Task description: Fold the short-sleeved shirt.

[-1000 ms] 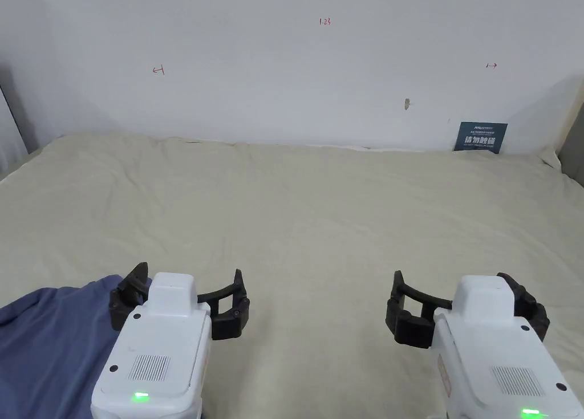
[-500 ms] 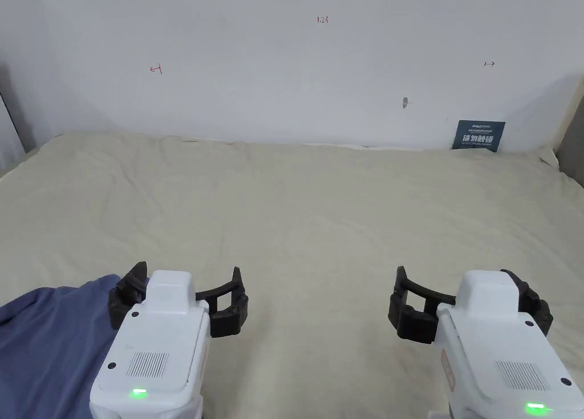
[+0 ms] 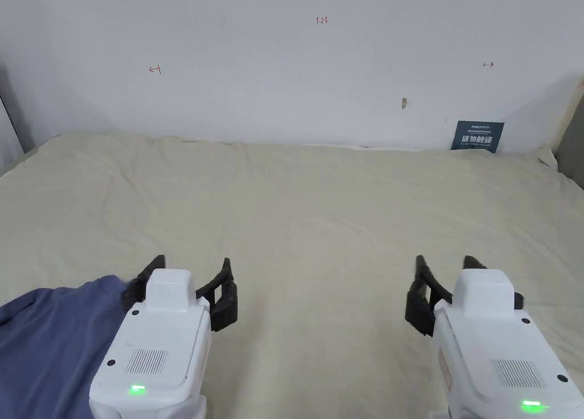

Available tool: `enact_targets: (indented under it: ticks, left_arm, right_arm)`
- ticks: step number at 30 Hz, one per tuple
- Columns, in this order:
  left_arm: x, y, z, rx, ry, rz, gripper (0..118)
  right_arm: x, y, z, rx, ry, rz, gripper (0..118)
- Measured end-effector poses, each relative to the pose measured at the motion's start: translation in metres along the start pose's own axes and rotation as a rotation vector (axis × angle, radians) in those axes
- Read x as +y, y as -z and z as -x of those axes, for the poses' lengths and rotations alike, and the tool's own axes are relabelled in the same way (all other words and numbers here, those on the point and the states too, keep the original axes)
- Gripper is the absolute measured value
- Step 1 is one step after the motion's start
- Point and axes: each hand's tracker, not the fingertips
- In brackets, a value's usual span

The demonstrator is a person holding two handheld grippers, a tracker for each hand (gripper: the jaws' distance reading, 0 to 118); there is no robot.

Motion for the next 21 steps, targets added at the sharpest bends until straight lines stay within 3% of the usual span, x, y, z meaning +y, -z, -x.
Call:
enact_targets:
  ticks: [1,2,3,14,21]
  left_arm:
    - [0.001,0.0,0.0,-0.005,-0.008,0.009,38]
    - [0.001,0.001,-0.001,-0.003,-0.012,0.011,8]
    - [0.001,0.002,-0.001,-0.002,-0.013,0.013,1]
    - [0.001,0.0,0.015,0.026,-0.013,0.019,0]
    - [-0.004,-0.014,0.069,0.152,-0.038,0.029,0]
  right_arm:
    - [0.0,0.001,0.001,-0.003,-0.003,0.004,13]
    - [0.0,0.002,0.001,-0.009,-0.007,0.004,7]
    - [0.0,0.002,0.001,-0.014,-0.011,0.002,4]
    - [0.001,0.008,0.004,0.037,0.017,0.032,1]
    - [0.008,0.025,0.049,0.177,0.005,0.025,1]
